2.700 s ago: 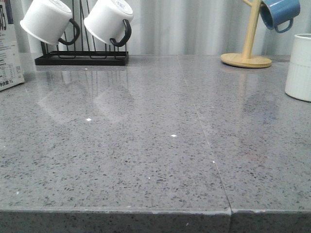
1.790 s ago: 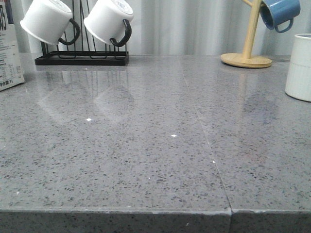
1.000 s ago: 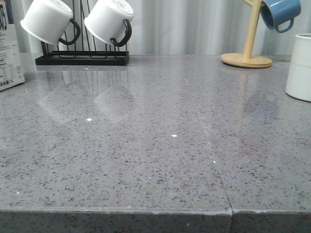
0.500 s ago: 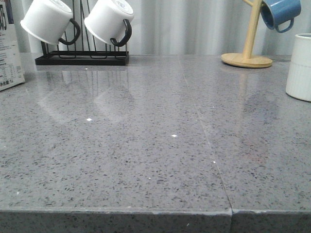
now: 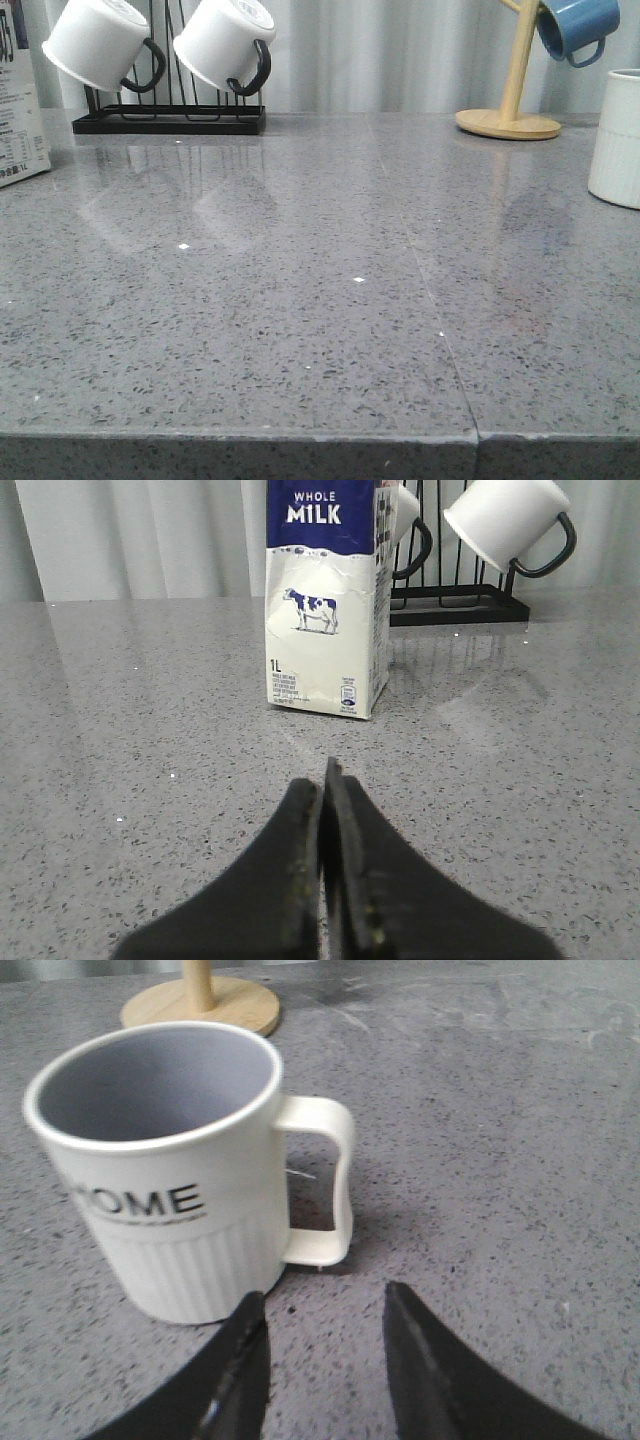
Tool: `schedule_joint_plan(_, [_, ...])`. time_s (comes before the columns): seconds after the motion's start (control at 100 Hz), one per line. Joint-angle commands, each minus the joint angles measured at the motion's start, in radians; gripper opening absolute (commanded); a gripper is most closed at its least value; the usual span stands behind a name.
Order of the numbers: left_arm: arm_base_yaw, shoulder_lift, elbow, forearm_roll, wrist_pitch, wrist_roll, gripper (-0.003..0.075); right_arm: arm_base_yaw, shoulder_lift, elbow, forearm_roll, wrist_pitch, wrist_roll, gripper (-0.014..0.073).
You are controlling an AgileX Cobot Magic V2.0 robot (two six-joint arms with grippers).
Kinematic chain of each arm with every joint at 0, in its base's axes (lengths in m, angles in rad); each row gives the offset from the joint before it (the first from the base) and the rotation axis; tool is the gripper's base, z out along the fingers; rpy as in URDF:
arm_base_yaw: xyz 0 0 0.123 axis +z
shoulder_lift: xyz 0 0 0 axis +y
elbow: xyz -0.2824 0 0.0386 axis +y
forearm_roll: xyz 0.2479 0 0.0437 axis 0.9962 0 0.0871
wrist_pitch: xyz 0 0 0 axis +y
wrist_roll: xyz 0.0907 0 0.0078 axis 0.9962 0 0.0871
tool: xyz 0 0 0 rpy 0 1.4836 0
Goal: Place milk next to cup
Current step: 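Move the right gripper to the white HOME mug and grasp its handle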
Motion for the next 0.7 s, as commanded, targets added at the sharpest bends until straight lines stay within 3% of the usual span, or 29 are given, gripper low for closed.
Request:
schedule_joint_plan(0.0, [-0.007, -0.031, 0.061, 0.000, -0.078, -0.009, -0.0020, -0.009, 0.050, -0.034, -0.012, -0.171, -0.005, 0.0302])
schedule_joint_plan(0.49, [-0.007, -0.031, 0.061, 0.000, -0.078, -0.009, -0.0020, -0.010, 0.370, -0.036, 0.052, -0.566, -0.017, 0.0302])
schedule_joint_plan(0.69, [-0.007, -0.031, 0.061, 0.000, -0.078, -0.009, -0.0020, -0.010, 0.462, -0.084, 0.053, -0.596, -0.017, 0.0302])
